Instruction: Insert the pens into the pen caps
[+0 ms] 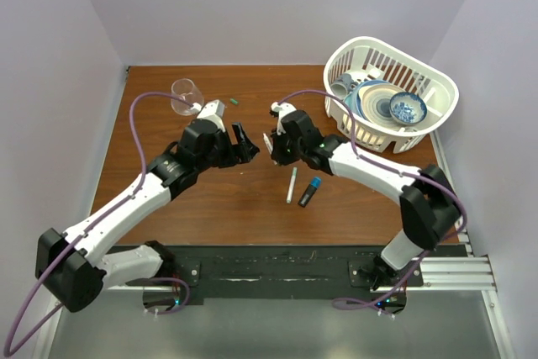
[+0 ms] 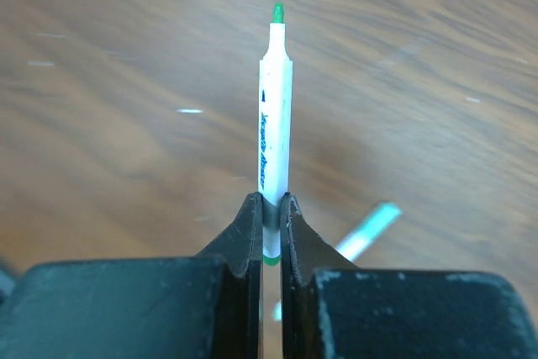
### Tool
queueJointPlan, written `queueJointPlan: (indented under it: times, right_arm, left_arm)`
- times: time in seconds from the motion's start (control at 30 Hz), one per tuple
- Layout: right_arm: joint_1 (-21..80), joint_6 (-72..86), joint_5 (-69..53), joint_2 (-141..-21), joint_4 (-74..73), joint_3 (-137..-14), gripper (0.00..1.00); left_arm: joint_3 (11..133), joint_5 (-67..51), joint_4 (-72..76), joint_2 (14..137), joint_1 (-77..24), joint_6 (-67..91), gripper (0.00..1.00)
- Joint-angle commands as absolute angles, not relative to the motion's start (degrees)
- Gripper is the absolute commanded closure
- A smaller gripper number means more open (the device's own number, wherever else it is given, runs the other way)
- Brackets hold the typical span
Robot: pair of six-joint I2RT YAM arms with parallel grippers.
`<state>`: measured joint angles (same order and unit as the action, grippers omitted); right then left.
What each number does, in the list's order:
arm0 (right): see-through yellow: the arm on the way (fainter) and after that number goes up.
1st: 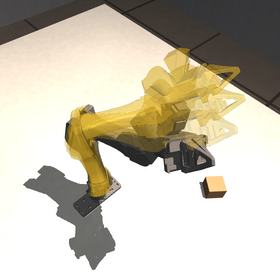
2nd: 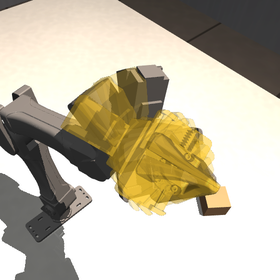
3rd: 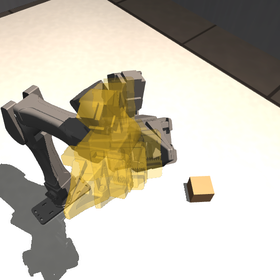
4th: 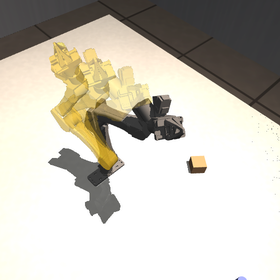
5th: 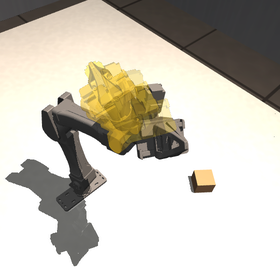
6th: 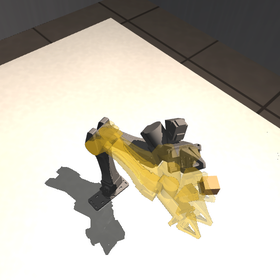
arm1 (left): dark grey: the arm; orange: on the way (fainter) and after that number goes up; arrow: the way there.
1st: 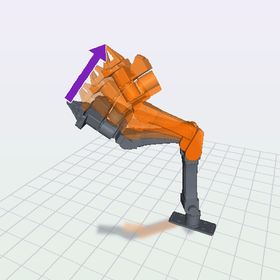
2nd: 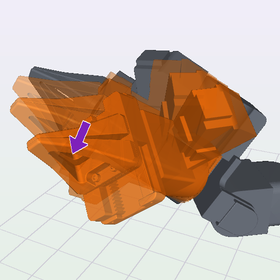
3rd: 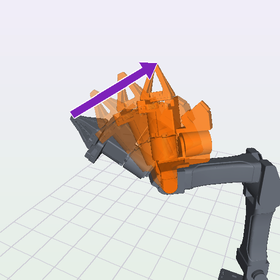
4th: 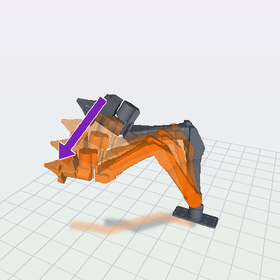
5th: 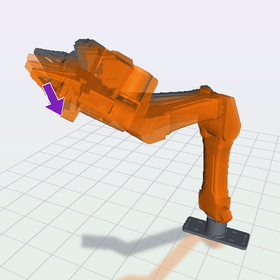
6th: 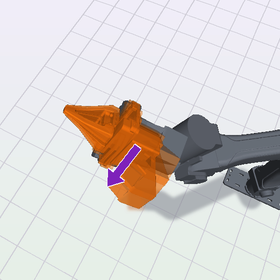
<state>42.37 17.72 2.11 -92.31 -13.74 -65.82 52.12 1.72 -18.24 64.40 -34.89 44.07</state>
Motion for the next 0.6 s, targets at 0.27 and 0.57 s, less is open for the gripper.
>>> queueJointPlan:
  times: [0.27, 0.57]
  right_arm:
    - [46.58, 26.10, 1.23, -80.08, -7.03, -61.26, 1.00]
    - [48.95, 28.56, 0.53, -77.17, -6.33, -60.03, 1.00]
  left_arm:
    - [58.10, 4.57, -12.84, 69.34, -34.63, 47.11, 0.19]
    - [59.06, 4.84, -11.43, 72.68, -34.63, 47.11, 0.23]
